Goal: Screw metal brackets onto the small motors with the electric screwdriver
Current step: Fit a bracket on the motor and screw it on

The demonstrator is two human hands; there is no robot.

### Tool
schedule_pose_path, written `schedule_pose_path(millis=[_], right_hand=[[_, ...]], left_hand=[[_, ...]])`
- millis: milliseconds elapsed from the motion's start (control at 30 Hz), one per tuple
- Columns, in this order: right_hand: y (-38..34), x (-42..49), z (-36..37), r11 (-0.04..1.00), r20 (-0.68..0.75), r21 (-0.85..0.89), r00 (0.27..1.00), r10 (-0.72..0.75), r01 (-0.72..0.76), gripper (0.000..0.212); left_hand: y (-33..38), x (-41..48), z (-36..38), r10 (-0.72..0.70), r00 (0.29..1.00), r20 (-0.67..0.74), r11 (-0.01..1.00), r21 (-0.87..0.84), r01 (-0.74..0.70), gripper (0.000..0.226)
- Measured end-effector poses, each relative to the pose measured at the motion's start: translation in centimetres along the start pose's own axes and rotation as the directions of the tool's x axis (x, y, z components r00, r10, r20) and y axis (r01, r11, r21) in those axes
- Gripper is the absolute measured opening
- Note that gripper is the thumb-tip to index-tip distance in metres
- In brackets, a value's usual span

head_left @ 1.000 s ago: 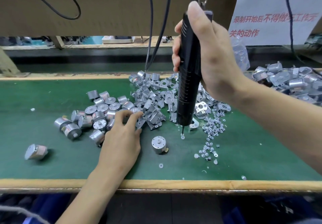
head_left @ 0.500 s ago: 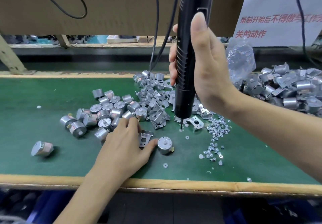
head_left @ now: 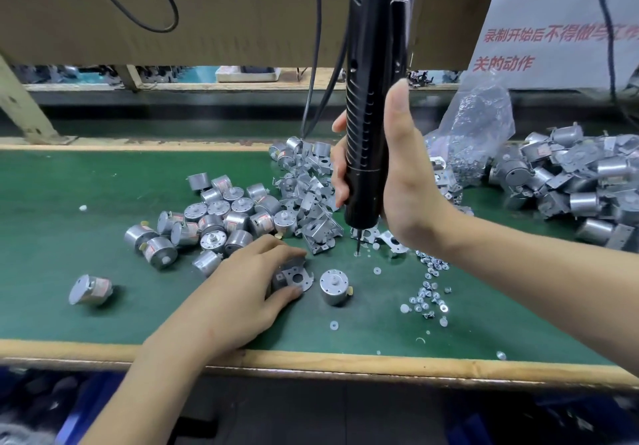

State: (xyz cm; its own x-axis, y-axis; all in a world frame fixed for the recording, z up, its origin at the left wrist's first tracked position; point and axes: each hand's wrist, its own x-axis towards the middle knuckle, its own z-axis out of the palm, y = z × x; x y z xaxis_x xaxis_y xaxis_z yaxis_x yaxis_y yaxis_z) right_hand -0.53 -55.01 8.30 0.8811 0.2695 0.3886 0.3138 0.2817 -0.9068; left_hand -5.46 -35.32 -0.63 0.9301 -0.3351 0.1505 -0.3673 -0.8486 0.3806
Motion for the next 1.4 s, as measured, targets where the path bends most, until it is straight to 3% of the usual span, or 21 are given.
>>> schedule_pose_path(millis=[167,333,433,600,733,833,967,1400], right_hand=[[0.3,0.1,0.2,0.999,0.021,0.032,1.0,0.002,-0.003,0.058],[0.3,0.2,0.2,0.999,0.019,0.042,1.0,0.004,-0.004,0.057],[0.2,0.2,0.1,0.999,0.016,0.046,1.0,0.005,-0.006,0.056],[0.1,0.1,0.2,0.999,0.002,0.048,1.0,0.011,-0.011,0.057],[0.2,-0.1,0.4,0.999,0.012,0.043,1.0,-0.009,0.008,0.063],[0.2,-0.2,0.6,0.998,0.037,0.056,0.999,-0.024,0.022,0.08],[0.4,-0.4,0.8,0.996,0.042,0.076,0.997,-0.058,0.055,0.078],[1.5,-1.4,1.6,0.992,0.11,0.124,0.994,-0.017,0.003,0.077]], left_hand=[[0.5,-0.2,0.9,-0.034,0.997,-0.072,0.999,-0.023,0.033,0.044],[2.0,-0.6,1.2,-0.091,0.965,-0.246,0.932,-0.361,-0.004,0.037],[3.0,-0.7,1.5,-0.116,0.968,-0.221,0.847,-0.531,-0.02,0.036],[3.7,-0.7,2.1,-0.132,0.973,-0.192,0.802,-0.598,-0.01,0.034],[4.1,-1.0,2.2,-0.122,0.961,-0.25,0.828,-0.559,-0.041,0.036],[4.7,-1.3,2.4,-0.045,0.943,-0.331,0.91,-0.403,-0.098,0.039],[5.3,-1.7,2.6,0.031,0.937,-0.348,0.957,-0.262,-0.129,0.043],[5.1,-1.6,2.9,-0.001,0.953,-0.302,0.961,-0.264,-0.083,0.044]])
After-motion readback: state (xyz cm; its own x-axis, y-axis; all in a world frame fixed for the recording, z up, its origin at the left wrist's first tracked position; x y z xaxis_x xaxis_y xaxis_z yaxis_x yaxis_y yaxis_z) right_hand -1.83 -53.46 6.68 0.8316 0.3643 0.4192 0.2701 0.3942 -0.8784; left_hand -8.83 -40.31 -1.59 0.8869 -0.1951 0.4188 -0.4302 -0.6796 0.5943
